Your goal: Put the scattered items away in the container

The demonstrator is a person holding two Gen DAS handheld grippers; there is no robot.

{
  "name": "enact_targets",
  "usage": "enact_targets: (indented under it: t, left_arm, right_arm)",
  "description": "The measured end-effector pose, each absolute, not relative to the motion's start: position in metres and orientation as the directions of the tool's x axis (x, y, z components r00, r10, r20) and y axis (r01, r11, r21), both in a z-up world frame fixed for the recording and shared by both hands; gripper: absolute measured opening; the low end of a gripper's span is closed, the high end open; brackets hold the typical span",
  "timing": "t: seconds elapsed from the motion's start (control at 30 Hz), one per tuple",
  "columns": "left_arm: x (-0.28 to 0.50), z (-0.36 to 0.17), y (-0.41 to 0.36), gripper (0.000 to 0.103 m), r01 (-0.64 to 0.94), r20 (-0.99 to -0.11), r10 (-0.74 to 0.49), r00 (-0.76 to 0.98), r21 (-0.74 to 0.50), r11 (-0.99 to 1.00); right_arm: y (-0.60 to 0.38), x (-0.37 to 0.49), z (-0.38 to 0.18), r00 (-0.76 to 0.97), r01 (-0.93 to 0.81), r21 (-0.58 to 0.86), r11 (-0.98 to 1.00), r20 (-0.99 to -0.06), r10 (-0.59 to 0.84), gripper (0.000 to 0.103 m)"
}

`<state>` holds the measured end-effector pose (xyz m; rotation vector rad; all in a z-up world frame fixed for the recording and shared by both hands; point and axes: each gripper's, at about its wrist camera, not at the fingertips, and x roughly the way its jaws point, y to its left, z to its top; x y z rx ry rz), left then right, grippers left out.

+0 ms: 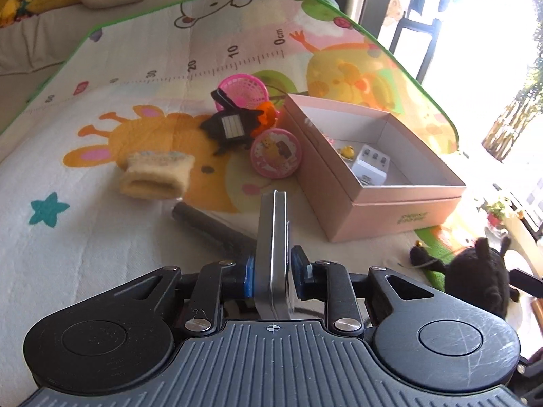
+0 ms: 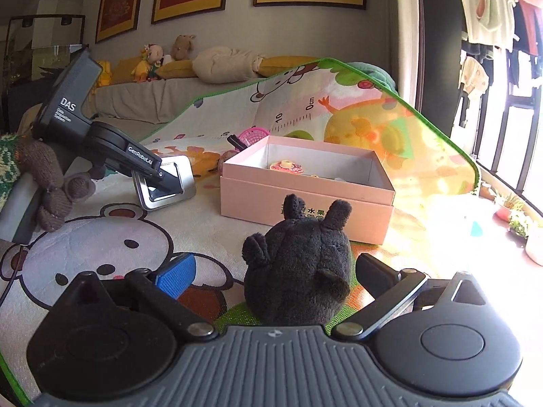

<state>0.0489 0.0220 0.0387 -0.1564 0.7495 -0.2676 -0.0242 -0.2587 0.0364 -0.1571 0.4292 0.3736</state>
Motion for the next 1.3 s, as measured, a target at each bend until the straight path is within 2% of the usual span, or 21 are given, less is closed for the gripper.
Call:
enact_targets:
  t: [0.1, 0.17, 0.23, 0.3, 0.43, 0.5, 0.57, 0.6, 0.77, 0.93, 1.1, 1.2, 1.3]
  left_arm:
    - [0.023, 0.035, 0.015, 0.025, 0.243, -0.666, -0.363, 0.652, -0.270, 0.932]
    - [0.013, 0.029, 0.011, 0.029, 0.258, -0.679, -0.355, 0.642, -0.244, 0.935]
    - [0.007, 0.023, 0.010, 0.050, 0.249, -0.694, -0.301, 0.654, -0.178, 0.952]
    - [0.007, 0.020, 0.016, 0.064, 0.221, -0.703, -0.253, 0.665, -0.138, 0.965]
    - [0.013, 0.024, 0.028, 0.084, 0.127, -0.681, -0.083, 0.728, 0.015, 0.992]
    - [0.017, 0.027, 0.036, 0.087, 0.047, -0.654, 0.024, 0.757, 0.090, 0.995]
    - [0.020, 0.029, 0.047, 0.090, -0.001, -0.652, 0.033, 0.757, 0.049, 0.999]
    - [0.020, 0.030, 0.051, 0.095, -0.007, -0.653, 0.013, 0.757, 0.011, 1.000]
    - [0.014, 0.034, 0.042, 0.098, 0.064, -0.622, -0.109, 0.775, -0.094, 0.994]
    - [0.007, 0.029, 0.010, 0.102, 0.148, -0.585, -0.201, 0.786, -0.138, 0.979]
    - [0.002, 0.018, -0.003, 0.102, 0.156, -0.552, -0.204, 0.809, -0.134, 0.979]
    - [0.005, 0.007, -0.003, 0.102, 0.135, -0.582, -0.201, 0.788, -0.155, 0.979]
    - [0.004, 0.004, 0.000, 0.102, 0.133, -0.575, -0.206, 0.792, -0.167, 0.977]
  right_arm:
    - [-0.258, -0.022, 0.035, 0.838, -0.385, -0.078, 0.920, -0.446, 0.313, 0.101]
    - [-0.257, -0.020, 0.034, 0.835, -0.381, -0.082, 0.921, -0.458, 0.305, 0.101]
    - [-0.256, -0.017, 0.033, 0.831, -0.373, -0.083, 0.924, -0.473, 0.293, 0.101]
    - [-0.255, -0.015, 0.032, 0.830, -0.364, -0.092, 0.927, -0.483, 0.278, 0.101]
    - [-0.253, -0.013, 0.029, 0.831, -0.352, -0.156, 0.923, -0.505, 0.232, 0.101]
    - [-0.254, -0.011, 0.027, 0.826, -0.347, -0.177, 0.921, -0.523, 0.211, 0.101]
    - [-0.256, -0.009, 0.024, 0.826, -0.337, -0.193, 0.921, -0.530, 0.191, 0.101]
    - [-0.257, -0.009, 0.024, 0.828, -0.330, -0.201, 0.922, -0.532, 0.180, 0.101]
    - [-0.266, -0.006, 0.025, 0.845, -0.294, -0.247, 0.923, -0.518, 0.131, 0.101]
    - [-0.264, -0.006, 0.023, 0.907, -0.201, -0.428, 0.881, -0.421, 0.002, 0.101]
    - [-0.273, 0.002, 0.033, 0.874, -0.226, -0.286, 0.931, -0.482, 0.065, 0.101]
    - [-0.273, 0.013, 0.037, 0.848, -0.228, -0.189, 0.955, -0.521, 0.099, 0.101]
    - [-0.267, 0.028, 0.036, 0.839, -0.220, -0.197, 0.955, -0.537, 0.083, 0.100]
